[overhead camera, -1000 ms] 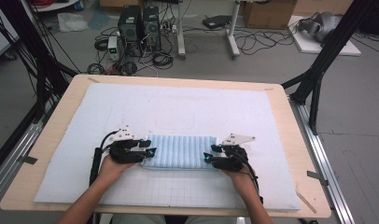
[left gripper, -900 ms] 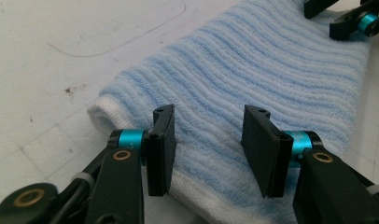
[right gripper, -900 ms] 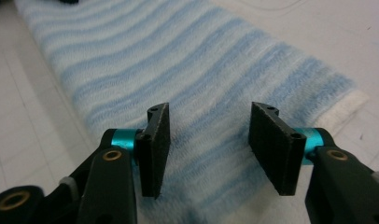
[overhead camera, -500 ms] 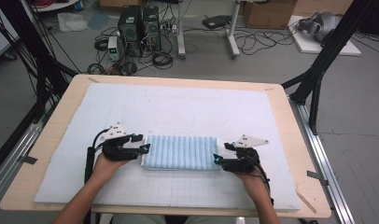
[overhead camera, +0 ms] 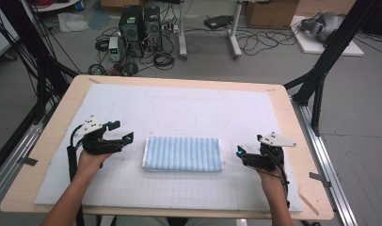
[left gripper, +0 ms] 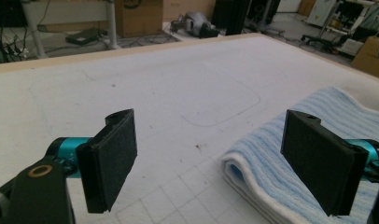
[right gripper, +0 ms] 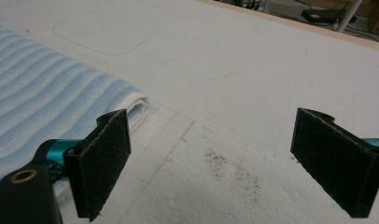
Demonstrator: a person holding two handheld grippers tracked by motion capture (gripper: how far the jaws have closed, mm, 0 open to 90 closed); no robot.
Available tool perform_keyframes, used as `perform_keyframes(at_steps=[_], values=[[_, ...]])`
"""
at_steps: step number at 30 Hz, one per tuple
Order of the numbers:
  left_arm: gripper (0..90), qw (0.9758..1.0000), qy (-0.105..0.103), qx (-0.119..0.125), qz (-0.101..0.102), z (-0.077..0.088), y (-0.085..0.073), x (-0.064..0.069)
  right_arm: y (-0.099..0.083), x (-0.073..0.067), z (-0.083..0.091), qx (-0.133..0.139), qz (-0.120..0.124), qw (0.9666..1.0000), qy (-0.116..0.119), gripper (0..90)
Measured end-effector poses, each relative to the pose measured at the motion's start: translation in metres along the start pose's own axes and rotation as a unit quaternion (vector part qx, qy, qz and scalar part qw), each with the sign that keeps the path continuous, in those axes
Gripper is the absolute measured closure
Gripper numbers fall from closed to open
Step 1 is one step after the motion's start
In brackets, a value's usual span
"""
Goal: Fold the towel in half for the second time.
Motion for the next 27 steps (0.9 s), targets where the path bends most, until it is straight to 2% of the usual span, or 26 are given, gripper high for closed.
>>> perform_keyframes(at_steps=[6,13,27], values=[[19.1,1.0,0.004,0.003,-0.006,0.007,0.0,-0.001,0.0,0.011,0.006,0.009,-0.024,0.9997,-0.003,11.1],[19.3,0.9999,0.008,0.002,-0.007,0.013,-0.004,0.0,0.001,0.017,0.011,0.014,-0.027,0.9994,-0.015,11.0],[19.7,0.9998,0.016,0.0,-0.008,0.015,-0.005,0.0,0.002,0.013,0.008,0.013,-0.022,0.9996,-0.007,11.0]])
Point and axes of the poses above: each handheld gripper's, and its own axes: z roughly backward along the jaws, y roughly out of its top, x roughly to its right, the point moved 2 cm from there along -z, roughly forward along the jaws, and after that the axes turned 13 degrees about -y, right-handed, at the moved point
